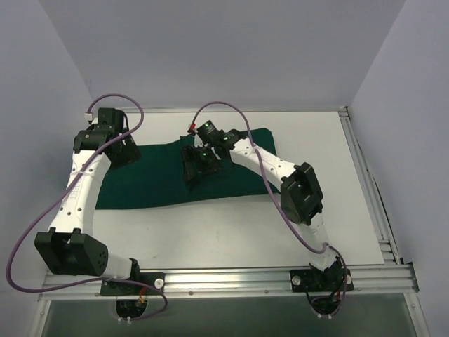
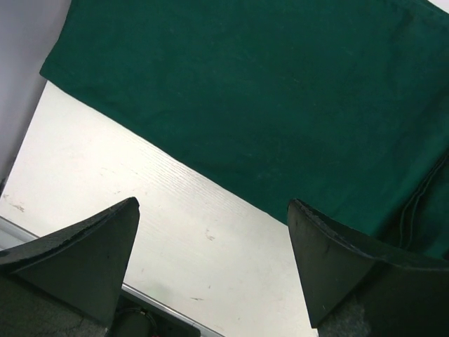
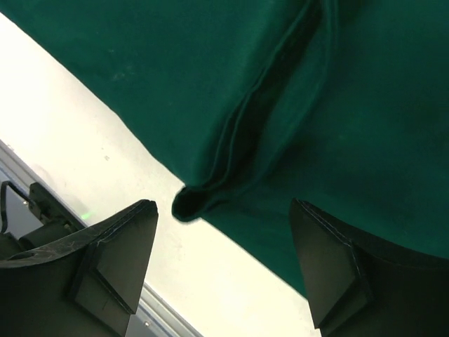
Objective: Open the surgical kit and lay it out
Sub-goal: Open the surgical kit at the center of the board.
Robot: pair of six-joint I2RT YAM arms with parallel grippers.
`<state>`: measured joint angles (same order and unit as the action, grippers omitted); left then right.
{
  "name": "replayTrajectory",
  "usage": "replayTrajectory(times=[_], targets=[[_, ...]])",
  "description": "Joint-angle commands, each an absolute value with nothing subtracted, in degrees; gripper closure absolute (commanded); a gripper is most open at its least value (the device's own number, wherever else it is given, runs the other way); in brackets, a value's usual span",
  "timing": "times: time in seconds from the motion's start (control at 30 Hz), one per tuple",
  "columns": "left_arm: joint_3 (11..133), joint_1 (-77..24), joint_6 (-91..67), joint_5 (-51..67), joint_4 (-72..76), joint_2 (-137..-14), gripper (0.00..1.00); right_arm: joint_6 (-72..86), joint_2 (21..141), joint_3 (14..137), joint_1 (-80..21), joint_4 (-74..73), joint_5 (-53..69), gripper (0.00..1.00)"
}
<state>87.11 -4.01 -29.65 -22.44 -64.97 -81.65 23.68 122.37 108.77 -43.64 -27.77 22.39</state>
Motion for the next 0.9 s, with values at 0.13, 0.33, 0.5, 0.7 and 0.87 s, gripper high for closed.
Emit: replayTrajectory(times=[0.13,0.33,0.5,0.7,0.87], targets=[[87.36,-4.48,-30.32,-20.65,-62.05,-81.04,0.04,22.94,127.35,114.52,-47.28,-31.11,19.52,0.27],[87.28,-4.39,-29.53,-20.30,-61.61,-80.60,0.04,21.80,131.39,118.99,-47.72,-36.28,14.34,0.57],[86.84,-4.48,-29.27,-20.04,-61.09,-80.42,0.04,23.99,126.32,120.59,-45.28,-34.99,9.67,1.00],[86.75,-4.39,-29.27,-19.07,-59.94,-81.47,0.03,25.05,120.69,117.87,-38.78,-34.80,10.73,1.00],[86.49,-4.40,-29.71,-18.99,-59.77,-82.96,0.03,22.78,111.82,111.38,-27.80,-39.02,2.48,1.00]])
